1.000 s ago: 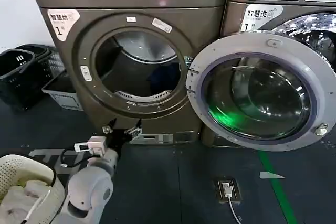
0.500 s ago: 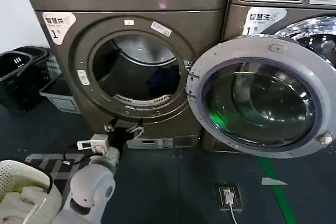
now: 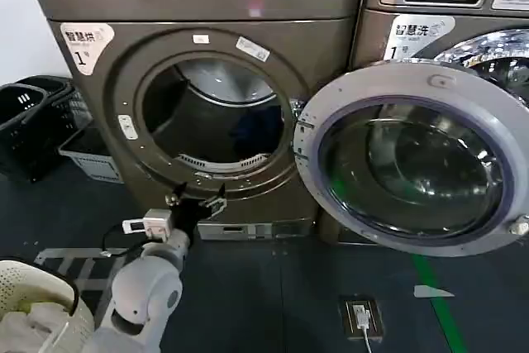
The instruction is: Grasp the clothes from the dryer.
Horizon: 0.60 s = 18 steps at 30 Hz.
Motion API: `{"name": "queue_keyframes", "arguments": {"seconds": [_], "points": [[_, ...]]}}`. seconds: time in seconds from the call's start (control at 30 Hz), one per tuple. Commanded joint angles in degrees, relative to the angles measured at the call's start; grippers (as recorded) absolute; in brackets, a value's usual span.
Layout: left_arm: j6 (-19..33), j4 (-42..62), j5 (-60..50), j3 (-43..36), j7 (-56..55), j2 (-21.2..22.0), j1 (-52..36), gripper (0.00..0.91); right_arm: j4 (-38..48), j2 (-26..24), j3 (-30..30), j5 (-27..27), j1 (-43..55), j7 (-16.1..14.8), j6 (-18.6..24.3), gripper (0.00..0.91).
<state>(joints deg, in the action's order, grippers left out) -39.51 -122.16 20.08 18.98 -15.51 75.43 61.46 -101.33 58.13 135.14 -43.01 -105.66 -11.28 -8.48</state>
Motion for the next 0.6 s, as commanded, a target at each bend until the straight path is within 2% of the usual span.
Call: {"name": "queue_keyframes", "arguments": {"seconds": [0.03, 0.6], "points": [[0.03, -0.17, -0.01, -0.01, 0.02, -0.07, 0.07, 0.907, -0.03, -0.04, 0.02, -0.04, -0.01, 0.04, -0.01, 0.907], [0.12, 0.35, -0.15, -0.20, 0.10, 0.17, -0.54, 0.907, 0.00, 0.05, 0.07, -0.12, 0.07, -0.10, 0.13, 0.907]]}}
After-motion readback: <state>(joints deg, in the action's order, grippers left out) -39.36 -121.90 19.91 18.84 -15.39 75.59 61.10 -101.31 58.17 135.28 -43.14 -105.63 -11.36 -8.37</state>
